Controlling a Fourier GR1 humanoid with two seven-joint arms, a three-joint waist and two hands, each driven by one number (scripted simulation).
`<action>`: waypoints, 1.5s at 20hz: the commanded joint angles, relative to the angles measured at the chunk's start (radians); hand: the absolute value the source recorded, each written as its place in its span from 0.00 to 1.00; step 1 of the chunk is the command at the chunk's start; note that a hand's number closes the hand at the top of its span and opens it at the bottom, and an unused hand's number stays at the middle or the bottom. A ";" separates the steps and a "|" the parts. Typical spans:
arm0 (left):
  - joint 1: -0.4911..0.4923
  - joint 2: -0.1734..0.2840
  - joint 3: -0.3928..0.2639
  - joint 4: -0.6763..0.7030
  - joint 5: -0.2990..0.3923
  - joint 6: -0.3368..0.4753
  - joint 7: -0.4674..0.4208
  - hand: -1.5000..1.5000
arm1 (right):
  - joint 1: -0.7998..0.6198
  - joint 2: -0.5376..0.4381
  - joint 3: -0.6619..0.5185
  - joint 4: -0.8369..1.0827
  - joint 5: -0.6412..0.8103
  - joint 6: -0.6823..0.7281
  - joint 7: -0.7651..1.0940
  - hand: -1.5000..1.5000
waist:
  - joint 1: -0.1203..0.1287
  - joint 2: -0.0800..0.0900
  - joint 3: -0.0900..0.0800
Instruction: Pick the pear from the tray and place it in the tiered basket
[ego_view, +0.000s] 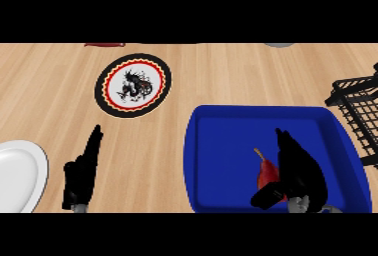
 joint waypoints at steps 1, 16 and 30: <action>0.010 -0.015 -0.001 0.037 0.021 -0.025 0.012 0.50 | -0.060 0.075 0.002 0.046 0.018 0.112 0.243 0.00 | 0.002 0.006 -0.007; 0.019 -0.035 0.022 0.076 0.007 -0.040 -0.019 0.50 | -0.002 0.128 -0.123 0.158 0.016 0.129 0.103 0.00 | -0.004 0.006 -0.006; 0.041 -0.027 0.043 0.004 -0.021 -0.058 0.032 0.50 | 0.040 0.139 -0.068 0.245 0.206 0.082 -0.132 1.00 | -0.002 0.005 -0.005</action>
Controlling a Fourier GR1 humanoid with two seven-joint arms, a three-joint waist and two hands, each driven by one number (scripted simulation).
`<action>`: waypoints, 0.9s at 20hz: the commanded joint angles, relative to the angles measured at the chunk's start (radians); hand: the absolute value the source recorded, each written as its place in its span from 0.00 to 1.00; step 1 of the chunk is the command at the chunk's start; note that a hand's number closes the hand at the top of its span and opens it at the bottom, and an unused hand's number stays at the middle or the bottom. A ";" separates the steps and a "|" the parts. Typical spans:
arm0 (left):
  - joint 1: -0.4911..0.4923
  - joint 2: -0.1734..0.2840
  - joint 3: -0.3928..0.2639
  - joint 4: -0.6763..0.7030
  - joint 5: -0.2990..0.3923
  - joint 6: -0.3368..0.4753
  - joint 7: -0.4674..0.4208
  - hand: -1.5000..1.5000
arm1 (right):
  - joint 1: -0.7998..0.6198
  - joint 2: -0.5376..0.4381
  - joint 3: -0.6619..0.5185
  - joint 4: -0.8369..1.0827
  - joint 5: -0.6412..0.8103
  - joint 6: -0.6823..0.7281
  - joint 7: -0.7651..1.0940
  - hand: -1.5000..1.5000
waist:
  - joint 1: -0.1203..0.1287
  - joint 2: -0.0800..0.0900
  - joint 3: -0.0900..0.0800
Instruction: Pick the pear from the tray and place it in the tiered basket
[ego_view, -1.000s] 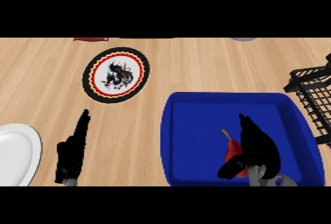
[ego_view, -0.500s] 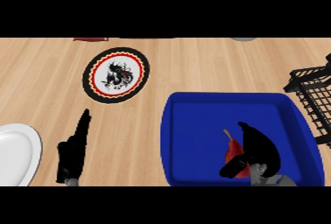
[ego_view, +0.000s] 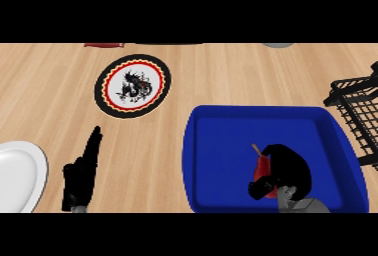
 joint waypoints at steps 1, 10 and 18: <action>0.064 0.014 0.013 -0.008 0.024 -0.039 0.015 0.50 | -0.021 0.019 0.050 0.065 0.085 -0.003 0.042 1.00 | 0.005 0.010 -0.002; 0.072 -0.025 0.023 0.011 0.001 0.009 0.003 0.50 | 0.167 -0.110 -0.294 -0.106 0.105 -0.134 0.083 1.00 | -0.069 0.000 -0.002; 0.087 0.014 0.045 -0.029 0.024 -0.030 0.039 0.50 | 0.247 -0.060 -0.518 -0.503 0.116 -0.207 0.156 1.00 | -0.057 -0.006 -0.005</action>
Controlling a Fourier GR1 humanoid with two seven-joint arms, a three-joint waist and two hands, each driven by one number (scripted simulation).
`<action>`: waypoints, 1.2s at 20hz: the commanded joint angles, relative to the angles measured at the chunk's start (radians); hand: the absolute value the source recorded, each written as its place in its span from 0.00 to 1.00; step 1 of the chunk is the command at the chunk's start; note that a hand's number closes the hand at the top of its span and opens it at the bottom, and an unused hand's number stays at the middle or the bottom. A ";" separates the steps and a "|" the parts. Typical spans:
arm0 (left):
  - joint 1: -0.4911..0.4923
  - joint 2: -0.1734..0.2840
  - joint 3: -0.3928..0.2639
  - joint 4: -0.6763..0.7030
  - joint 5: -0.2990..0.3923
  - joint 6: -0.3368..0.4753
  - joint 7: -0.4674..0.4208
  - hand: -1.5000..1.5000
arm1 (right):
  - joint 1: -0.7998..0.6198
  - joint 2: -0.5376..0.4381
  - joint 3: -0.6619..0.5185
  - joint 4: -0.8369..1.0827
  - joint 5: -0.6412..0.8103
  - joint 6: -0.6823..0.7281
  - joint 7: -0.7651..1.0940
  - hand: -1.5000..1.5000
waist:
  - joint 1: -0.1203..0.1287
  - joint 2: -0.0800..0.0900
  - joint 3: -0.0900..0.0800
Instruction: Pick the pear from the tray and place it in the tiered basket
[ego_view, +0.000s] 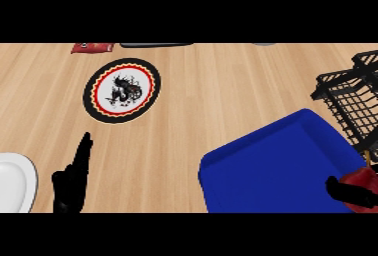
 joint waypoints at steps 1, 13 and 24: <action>0.001 -0.008 -0.005 0.039 0.013 -0.018 0.028 0.50 | -0.025 0.020 -0.113 -0.225 0.016 -0.033 0.158 1.00 | 0.007 0.008 -0.009; -0.022 -0.039 -0.018 0.080 -0.005 -0.025 -0.011 0.50 | -0.145 -0.190 -0.286 -0.629 0.041 0.314 0.243 1.00 | 0.030 0.011 -0.011; -0.031 -0.021 -0.017 0.058 -0.006 -0.062 0.028 0.50 | -0.556 -0.344 -0.432 -0.287 0.031 0.451 0.227 1.00 | 0.065 0.016 -0.008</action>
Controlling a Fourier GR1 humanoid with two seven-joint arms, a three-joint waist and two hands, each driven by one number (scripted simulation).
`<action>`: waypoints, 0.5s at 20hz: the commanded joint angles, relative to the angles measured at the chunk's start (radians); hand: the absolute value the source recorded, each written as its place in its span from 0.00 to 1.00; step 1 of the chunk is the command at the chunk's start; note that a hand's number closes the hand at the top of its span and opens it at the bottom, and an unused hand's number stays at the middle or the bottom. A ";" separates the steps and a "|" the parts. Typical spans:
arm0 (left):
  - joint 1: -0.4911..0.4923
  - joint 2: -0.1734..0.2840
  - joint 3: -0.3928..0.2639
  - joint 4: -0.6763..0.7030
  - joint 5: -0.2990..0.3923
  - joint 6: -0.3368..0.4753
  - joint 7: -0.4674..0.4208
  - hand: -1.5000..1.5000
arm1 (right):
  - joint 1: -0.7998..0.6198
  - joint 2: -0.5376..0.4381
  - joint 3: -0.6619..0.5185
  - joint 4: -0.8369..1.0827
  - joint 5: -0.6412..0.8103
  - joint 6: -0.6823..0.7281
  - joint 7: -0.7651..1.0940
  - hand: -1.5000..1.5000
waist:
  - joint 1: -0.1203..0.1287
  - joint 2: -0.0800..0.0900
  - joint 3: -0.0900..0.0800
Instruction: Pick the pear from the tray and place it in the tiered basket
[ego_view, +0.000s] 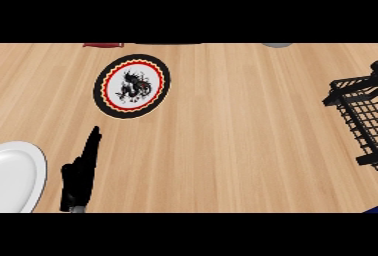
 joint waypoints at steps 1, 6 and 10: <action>0.016 -0.022 -0.012 0.044 -0.003 -0.002 0.002 0.50 | -0.151 -0.070 -0.075 0.097 -0.061 0.167 0.154 1.00 | 0.004 0.007 -0.004; -0.054 -0.017 0.016 0.113 0.001 -0.018 0.018 0.50 | -0.239 -0.103 -0.121 0.256 -0.048 0.134 0.074 1.00 | 0.001 0.011 -0.003; -0.010 -0.028 0.006 0.078 -0.004 -0.018 -0.007 0.50 | -0.291 -0.124 -0.148 0.394 -0.057 0.121 -0.003 1.00 | 0.007 0.010 -0.002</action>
